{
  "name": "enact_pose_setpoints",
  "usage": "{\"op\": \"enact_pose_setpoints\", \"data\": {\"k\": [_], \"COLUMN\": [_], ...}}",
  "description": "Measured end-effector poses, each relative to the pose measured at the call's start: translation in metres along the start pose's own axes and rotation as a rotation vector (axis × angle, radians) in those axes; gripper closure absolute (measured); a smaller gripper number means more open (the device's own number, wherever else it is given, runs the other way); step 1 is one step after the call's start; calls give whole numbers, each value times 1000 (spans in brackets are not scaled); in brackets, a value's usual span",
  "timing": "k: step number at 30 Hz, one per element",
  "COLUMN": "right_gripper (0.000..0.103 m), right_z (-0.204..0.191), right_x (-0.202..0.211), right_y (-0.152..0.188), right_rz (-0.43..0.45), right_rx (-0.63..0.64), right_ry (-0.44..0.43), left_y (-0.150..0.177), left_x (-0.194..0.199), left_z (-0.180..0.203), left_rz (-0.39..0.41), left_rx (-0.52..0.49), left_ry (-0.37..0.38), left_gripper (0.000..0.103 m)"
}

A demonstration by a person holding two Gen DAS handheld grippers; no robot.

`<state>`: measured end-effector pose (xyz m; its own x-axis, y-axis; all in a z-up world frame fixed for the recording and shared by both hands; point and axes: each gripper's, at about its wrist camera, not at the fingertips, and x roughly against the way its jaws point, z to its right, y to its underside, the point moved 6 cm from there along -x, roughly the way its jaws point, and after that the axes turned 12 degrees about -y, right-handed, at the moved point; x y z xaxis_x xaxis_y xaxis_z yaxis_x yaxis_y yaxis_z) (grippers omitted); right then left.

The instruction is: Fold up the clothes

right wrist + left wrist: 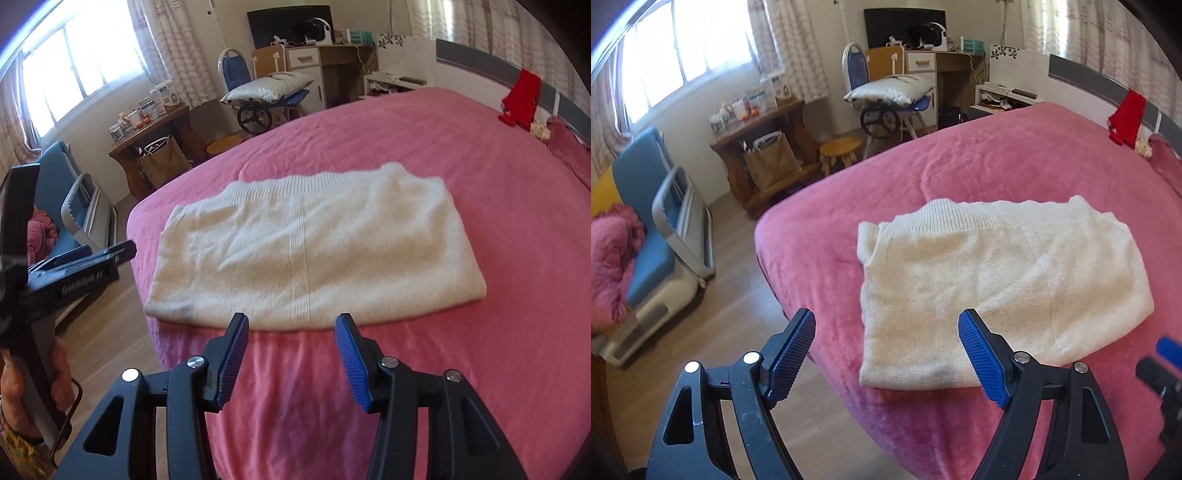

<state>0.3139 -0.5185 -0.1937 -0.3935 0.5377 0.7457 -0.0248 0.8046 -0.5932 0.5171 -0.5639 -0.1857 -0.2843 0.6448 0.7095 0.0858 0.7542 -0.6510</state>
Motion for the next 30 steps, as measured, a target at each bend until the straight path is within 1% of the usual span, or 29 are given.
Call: {"op": "enact_pose_setpoints", "data": {"k": [2,4,7,8,10,11,14,18,23,27,28,30], "right_gripper": [52,52,52,52,52,52,52,52,52,52,52,52], "right_z": [0,0,1,1,2,3,5,6,0,1,2,5], "right_x": [-4,-8,-14,-15,-15,-15,-17,-18,-15,-15,-15,-16], "right_y": [-10,-20,-32,-34,-33,-33,-27,-22,-23,-26,-27,-28], "right_rz": [-3,-5,-9,-7,-4,-4,-11,-16,-12,-12,-11,-10], "right_rx": [23,45,69,69,66,64,63,64,84,95,91,80], "right_ry": [6,12,18,17,16,16,19,24,22,24,24,24], "left_y": [-4,-6,-9,-9,-11,-12,-14,-13,-12,-9,-8,-8], "left_x": [3,4,0,-1,-2,-3,-2,4,11,15,14,13], "left_z": [2,4,4,3,-3,-6,-12,-9,-5,-3,-3,-3], "left_rz": [26,25,-20,-37,-55,-61,-61,-34,0,11,7,14], "left_rx": [-28,-48,-11,25,129,171,192,113,18,21,22,35], "left_ry": [-15,-5,102,154,255,289,232,139,29,38,29,39], "left_gripper": [22,22,22,22,22,22,22,22,22,22,22,22]}}
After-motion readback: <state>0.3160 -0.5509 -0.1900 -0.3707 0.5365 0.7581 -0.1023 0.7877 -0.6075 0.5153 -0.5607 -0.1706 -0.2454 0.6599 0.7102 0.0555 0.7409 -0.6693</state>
